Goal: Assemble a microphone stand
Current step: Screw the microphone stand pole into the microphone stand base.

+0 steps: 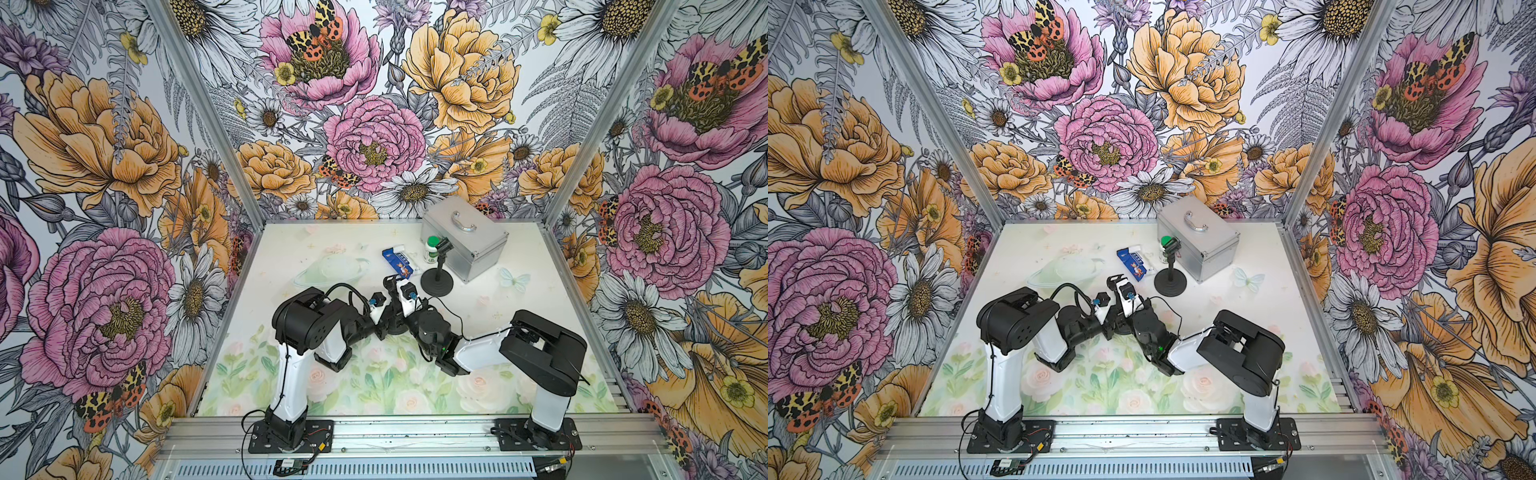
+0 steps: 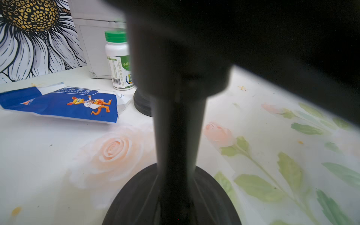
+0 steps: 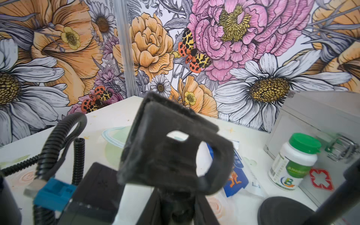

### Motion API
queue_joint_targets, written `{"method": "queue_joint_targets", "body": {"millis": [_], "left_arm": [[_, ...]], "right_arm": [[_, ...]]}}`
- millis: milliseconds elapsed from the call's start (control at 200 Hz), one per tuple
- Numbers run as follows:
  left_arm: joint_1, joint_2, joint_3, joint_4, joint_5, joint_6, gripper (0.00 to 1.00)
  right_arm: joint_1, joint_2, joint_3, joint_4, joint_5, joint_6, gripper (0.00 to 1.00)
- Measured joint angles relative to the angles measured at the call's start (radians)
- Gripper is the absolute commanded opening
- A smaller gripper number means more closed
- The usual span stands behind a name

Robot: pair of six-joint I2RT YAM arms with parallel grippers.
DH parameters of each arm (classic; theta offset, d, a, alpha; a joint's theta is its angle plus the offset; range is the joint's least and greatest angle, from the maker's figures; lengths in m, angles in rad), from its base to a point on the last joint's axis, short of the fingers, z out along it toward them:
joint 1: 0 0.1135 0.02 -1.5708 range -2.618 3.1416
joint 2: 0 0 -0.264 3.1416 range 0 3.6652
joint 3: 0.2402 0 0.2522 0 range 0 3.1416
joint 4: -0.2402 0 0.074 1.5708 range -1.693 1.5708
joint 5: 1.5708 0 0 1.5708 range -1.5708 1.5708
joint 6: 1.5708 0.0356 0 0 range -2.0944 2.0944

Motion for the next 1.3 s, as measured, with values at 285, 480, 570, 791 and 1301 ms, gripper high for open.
{"method": "queue_joint_targets", "body": {"millis": [285,480,570,791,1301], "left_arm": [[-0.008,0.000,0.003,-0.004,0.009,0.003,0.20],[-0.008,0.000,0.003,-0.005,0.010,0.003,0.20],[-0.008,0.000,0.003,-0.005,0.010,0.003,0.20],[-0.008,0.001,0.003,-0.004,0.011,0.003,0.20],[-0.005,0.003,0.001,-0.001,0.018,0.010,0.20]], "right_arm": [[-0.294,-0.125,0.000,-0.307,-0.800,-0.189,0.60],[-0.389,-0.097,0.177,-0.665,-1.137,-0.354,0.60],[-0.412,-0.077,0.259,-0.761,-1.233,-0.407,0.58],[-0.420,-0.012,0.400,-0.936,-1.349,-0.513,0.41],[-0.328,-0.104,0.210,-0.663,-1.019,-0.282,0.00]]}}
